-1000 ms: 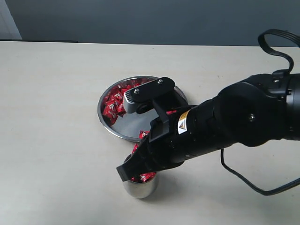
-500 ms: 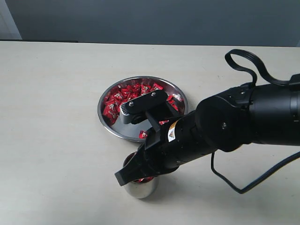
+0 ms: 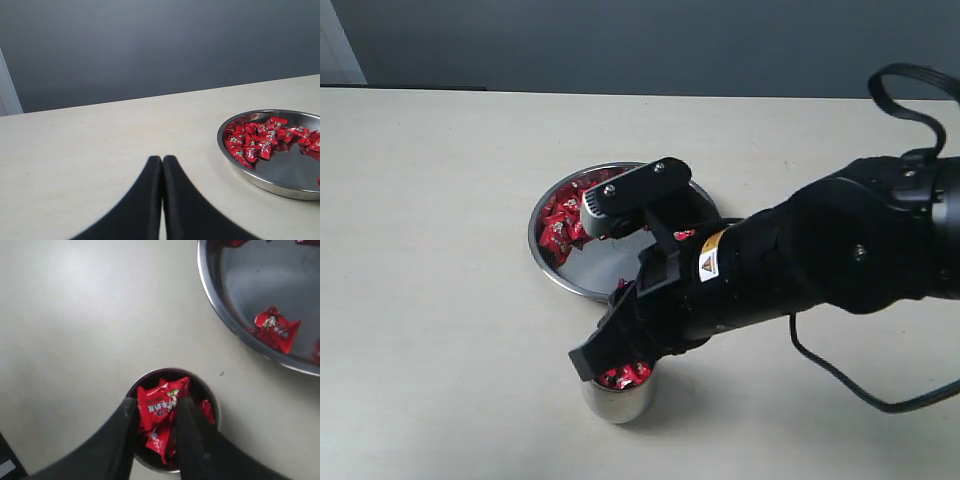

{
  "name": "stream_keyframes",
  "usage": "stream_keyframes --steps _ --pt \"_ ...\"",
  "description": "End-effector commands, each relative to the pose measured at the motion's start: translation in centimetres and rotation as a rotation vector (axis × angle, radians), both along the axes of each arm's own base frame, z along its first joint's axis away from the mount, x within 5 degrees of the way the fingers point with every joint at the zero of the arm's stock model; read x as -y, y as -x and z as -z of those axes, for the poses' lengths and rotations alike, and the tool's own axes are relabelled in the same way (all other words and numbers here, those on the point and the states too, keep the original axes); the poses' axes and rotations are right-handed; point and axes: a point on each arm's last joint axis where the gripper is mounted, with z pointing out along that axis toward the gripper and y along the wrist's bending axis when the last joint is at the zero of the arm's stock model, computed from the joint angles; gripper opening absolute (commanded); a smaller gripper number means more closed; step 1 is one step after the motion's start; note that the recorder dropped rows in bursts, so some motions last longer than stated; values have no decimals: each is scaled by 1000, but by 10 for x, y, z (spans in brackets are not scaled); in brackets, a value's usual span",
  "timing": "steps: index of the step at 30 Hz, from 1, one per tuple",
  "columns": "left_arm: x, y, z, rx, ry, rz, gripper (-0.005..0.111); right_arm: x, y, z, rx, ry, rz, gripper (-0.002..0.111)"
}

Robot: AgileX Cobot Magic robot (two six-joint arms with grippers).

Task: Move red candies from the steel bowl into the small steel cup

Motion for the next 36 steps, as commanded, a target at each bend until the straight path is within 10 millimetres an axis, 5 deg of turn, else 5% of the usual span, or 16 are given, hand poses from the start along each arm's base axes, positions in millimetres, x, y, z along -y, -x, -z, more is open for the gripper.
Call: stream_keyframes --steps 1,5,8,17,28,36 --pt "0 0 1 5 2 -1 2 6 2 -15 89 -7 -43 28" --pt "0 0 1 5 2 -1 2 4 -5 -23 209 -53 -47 28" --pt "0 0 1 5 2 -1 2 2 -29 -29 360 -164 36 28" --pt "0 0 1 3 2 -1 2 23 -72 -8 337 -141 217 28" --pt "0 0 1 6 2 -1 2 -10 -114 10 323 -44 142 29" --pt "0 0 1 6 2 -1 2 -24 -130 23 269 32 98 46"
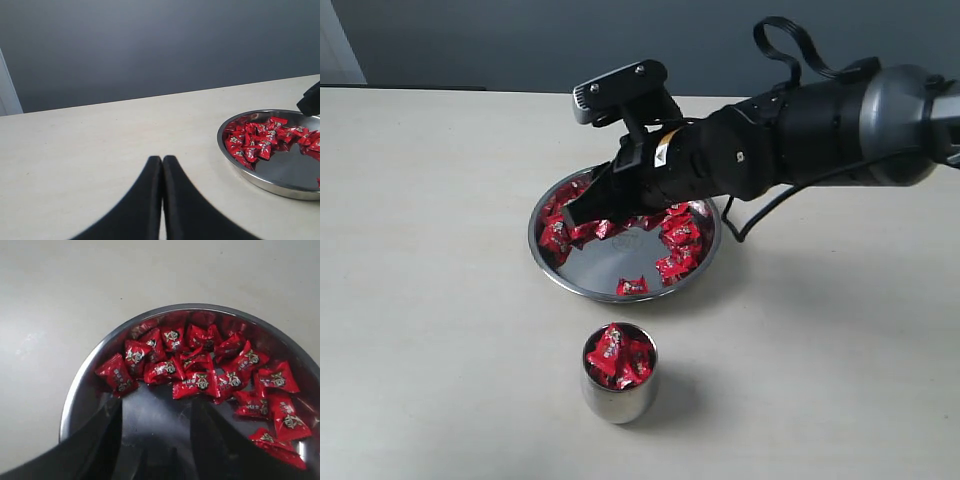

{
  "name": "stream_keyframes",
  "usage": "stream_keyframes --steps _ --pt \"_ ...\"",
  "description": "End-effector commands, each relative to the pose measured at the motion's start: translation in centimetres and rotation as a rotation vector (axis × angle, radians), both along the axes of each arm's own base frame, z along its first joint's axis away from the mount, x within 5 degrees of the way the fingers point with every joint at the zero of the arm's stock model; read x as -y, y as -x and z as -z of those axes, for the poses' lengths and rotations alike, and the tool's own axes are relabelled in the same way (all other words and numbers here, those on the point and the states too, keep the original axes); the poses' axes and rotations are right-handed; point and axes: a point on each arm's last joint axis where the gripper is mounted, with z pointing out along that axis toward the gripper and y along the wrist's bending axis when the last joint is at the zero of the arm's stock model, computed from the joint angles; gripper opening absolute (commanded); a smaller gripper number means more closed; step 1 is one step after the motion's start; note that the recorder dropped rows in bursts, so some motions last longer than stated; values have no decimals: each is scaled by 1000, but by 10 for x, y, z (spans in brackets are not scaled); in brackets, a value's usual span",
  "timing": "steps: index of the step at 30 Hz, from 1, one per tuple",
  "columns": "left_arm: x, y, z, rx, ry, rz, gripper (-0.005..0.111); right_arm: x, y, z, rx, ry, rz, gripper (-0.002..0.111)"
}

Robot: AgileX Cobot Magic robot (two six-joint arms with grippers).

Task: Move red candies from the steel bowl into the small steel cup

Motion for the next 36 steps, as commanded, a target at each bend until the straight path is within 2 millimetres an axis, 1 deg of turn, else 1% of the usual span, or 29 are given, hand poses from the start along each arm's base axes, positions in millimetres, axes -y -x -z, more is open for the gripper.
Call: stream_keyframes --steps 1,10,16,25,30,36 --pt "0 0 1 6 2 -1 2 -4 -8 7 -18 36 -14 46" --pt "0 0 1 6 2 -1 2 -8 -12 30 -68 77 -16 46" --pt "0 0 1 6 2 -1 2 -9 -13 36 -71 81 -15 46" --pt "0 0 1 6 2 -1 2 -5 -24 56 -84 66 33 46" --pt "0 0 1 6 2 -1 2 -12 -33 56 -56 24 56 46" --pt "0 0 1 6 2 -1 2 -29 -52 62 -86 26 57 46"
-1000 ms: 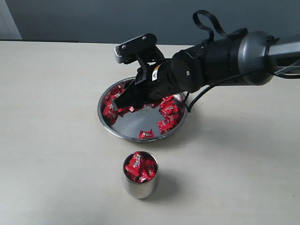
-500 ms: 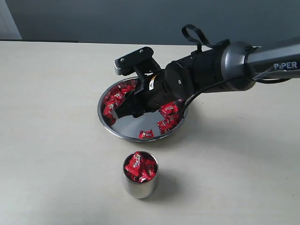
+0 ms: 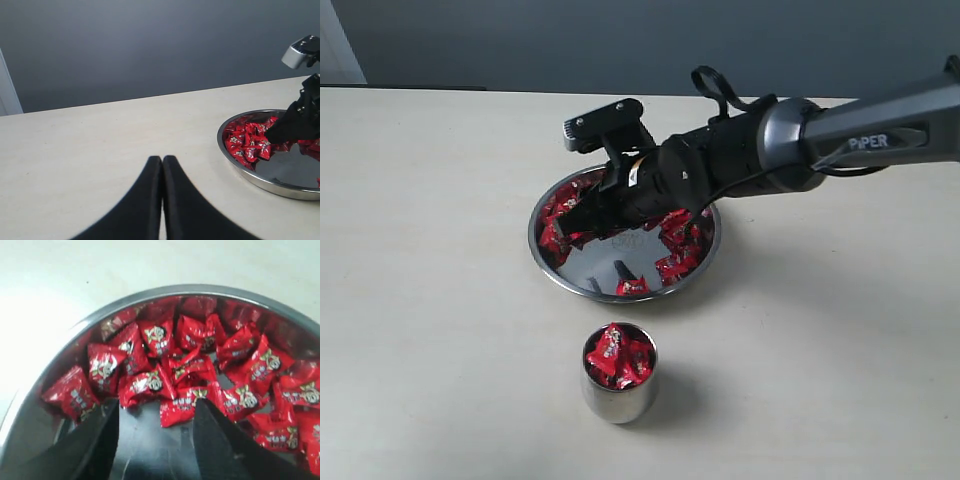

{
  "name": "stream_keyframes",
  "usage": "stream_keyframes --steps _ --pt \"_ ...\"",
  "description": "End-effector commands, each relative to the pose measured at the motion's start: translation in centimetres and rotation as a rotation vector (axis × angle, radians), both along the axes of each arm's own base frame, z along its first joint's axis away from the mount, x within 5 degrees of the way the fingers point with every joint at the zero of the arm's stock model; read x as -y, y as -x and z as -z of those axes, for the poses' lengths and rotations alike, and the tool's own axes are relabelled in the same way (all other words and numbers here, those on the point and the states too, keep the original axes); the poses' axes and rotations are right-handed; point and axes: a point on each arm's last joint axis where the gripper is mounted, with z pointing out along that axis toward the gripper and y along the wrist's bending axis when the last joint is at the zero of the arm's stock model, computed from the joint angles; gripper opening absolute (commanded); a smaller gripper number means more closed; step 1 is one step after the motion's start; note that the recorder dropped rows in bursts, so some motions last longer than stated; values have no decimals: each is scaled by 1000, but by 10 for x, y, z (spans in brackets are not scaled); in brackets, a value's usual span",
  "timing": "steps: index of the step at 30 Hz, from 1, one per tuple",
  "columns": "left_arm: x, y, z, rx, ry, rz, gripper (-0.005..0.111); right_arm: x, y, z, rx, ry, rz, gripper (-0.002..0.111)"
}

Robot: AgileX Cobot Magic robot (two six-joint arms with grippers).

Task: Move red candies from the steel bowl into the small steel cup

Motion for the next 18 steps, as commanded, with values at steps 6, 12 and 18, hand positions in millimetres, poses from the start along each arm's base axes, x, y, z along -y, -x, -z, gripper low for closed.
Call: stream_keyframes --steps 6,12,18 --pt "0 0 1 6 2 -1 2 -5 -28 13 -72 14 41 46" --pt "0 0 1 6 2 -1 2 13 -37 16 -130 24 94 46" --pt "0 0 1 6 2 -1 2 11 -35 16 -173 -16 133 46"
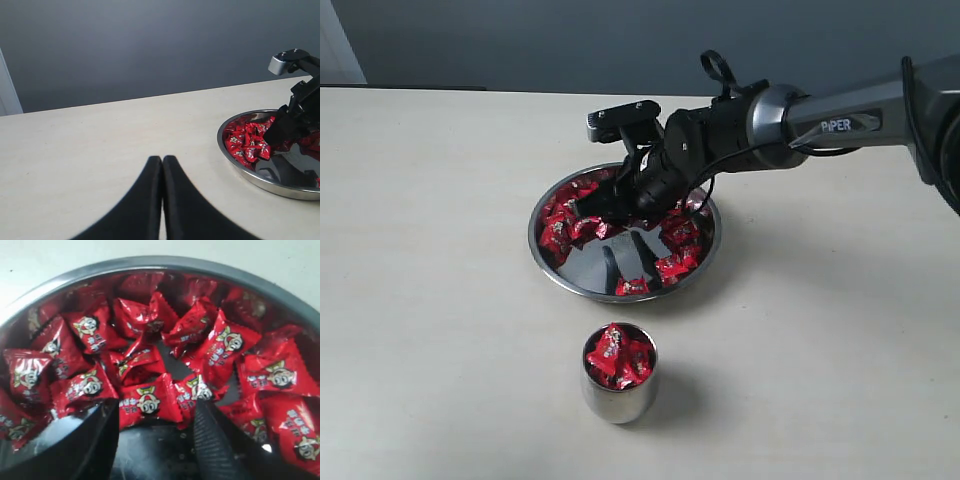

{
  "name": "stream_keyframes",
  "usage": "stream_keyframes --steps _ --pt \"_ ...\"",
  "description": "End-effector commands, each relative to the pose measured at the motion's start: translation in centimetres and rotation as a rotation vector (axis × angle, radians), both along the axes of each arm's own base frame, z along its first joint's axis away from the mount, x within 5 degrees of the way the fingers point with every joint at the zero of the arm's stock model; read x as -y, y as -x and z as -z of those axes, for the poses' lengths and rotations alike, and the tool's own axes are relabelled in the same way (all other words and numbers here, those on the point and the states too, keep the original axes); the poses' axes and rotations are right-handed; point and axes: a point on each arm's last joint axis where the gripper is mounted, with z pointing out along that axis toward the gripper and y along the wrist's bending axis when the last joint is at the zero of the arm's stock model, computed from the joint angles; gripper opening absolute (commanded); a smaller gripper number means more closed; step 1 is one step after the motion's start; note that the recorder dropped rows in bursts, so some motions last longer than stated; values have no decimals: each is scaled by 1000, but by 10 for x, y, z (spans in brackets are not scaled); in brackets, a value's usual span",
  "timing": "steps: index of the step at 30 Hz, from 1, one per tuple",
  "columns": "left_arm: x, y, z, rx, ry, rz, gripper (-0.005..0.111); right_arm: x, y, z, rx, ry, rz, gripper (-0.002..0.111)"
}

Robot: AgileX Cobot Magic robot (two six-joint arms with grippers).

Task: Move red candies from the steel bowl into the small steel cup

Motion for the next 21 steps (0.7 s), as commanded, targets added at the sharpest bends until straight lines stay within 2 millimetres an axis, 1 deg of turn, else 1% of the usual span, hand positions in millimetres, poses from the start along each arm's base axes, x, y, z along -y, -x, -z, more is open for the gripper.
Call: stream_keyframes --steps 1,4,7,11,13,17,21 --pt "0 0 1 6 2 -1 2 0 -1 -2 -17 -28 27 46" --pt "0 0 1 4 2 -1 2 -1 -1 3 -32 -27 34 46" --pt "0 0 1 4 2 -1 2 -1 -1 13 -49 -15 35 46" --pt "0 0 1 4 2 -1 2 -1 -2 14 -45 -28 47 44" --pt "0 0 1 4 2 -1 2 -2 -3 12 -41 -40 55 40" --pt "0 0 1 4 2 -1 2 -3 -4 11 -28 -48 58 26" --pt "0 0 1 4 2 -1 2 -3 -5 13 -26 -48 60 16"
